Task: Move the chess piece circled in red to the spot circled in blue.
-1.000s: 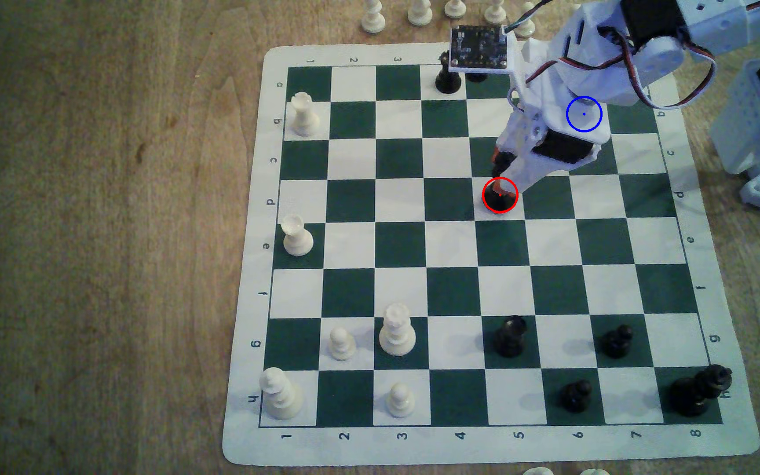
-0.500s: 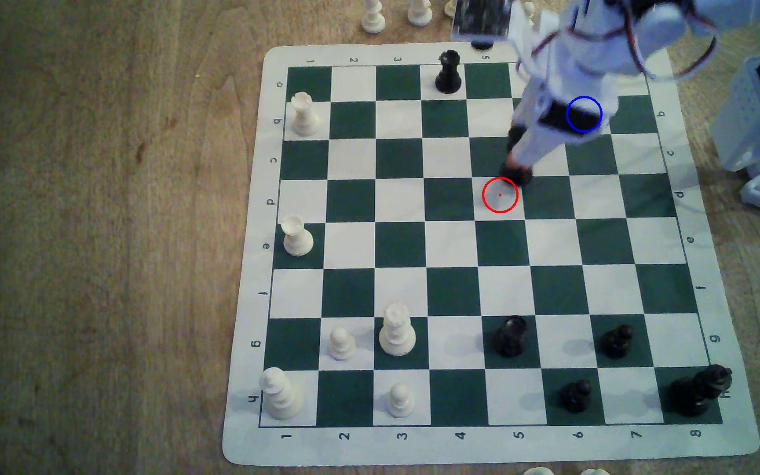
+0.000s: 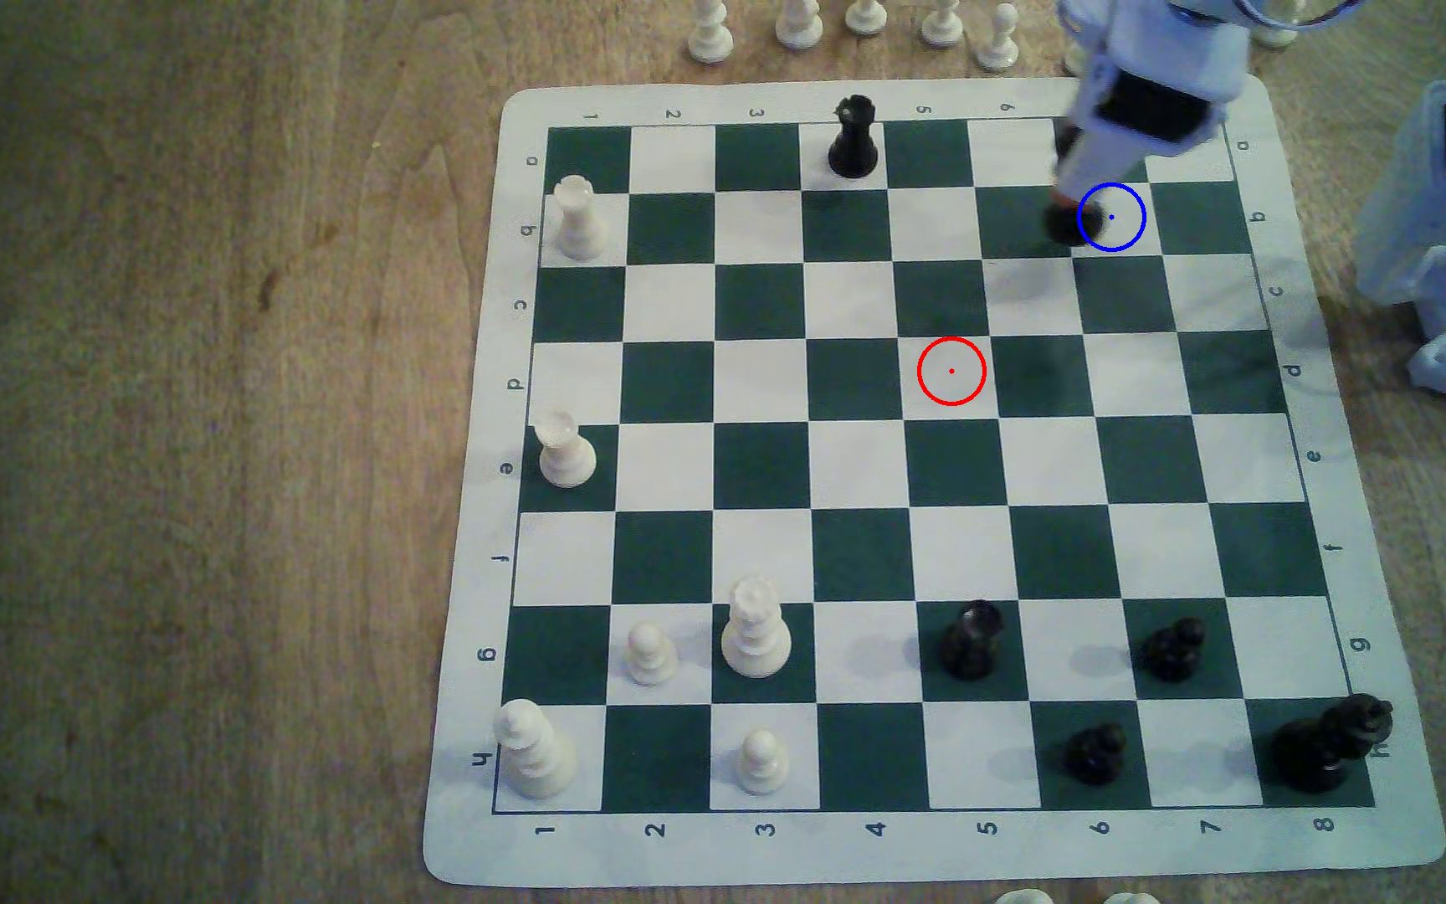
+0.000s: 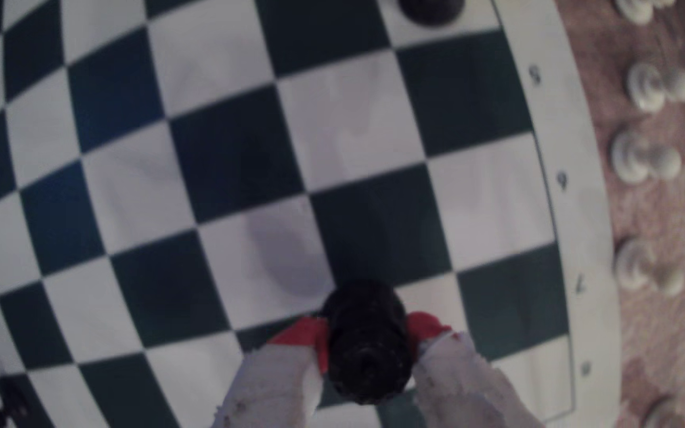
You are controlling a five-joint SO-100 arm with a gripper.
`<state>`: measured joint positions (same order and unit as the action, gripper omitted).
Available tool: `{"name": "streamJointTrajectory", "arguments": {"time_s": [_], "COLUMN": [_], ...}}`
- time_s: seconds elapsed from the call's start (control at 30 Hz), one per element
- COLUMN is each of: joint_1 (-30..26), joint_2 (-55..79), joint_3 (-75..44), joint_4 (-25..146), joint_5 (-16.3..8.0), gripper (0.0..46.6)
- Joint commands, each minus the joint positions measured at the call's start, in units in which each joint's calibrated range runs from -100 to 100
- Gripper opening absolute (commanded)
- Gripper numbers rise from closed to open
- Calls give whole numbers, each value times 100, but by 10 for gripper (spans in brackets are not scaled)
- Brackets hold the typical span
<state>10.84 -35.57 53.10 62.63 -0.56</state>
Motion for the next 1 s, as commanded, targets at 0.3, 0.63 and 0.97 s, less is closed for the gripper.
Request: {"name": "streamJointTrajectory", "arguments": {"time_s": [0.3, 0.63, 0.97], "joint_1": [789, 609, 539], "joint_2": [-425, -535, -747], "joint_3": [774, 647, 529], "joint_4": [-694, -587, -268], "joint_5": [322, 190, 156], "gripper": [3, 3, 3]}}
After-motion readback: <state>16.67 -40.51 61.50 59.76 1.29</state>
